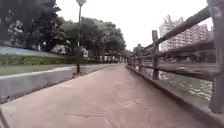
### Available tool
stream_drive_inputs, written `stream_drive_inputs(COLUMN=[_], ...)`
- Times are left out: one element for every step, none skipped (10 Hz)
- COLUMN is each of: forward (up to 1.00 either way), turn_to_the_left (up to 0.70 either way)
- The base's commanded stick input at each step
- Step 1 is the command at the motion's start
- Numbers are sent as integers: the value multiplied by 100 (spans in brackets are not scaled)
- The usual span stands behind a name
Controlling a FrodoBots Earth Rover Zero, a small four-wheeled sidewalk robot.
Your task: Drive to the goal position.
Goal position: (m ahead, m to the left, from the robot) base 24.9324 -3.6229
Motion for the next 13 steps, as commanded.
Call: stream_drive_inputs(forward=[100,100,100,100,100,100,100,100,100,100,100,100,100], turn_to_the_left=[0,0,0,0,0,0,0,0,0,0,0,0,0])
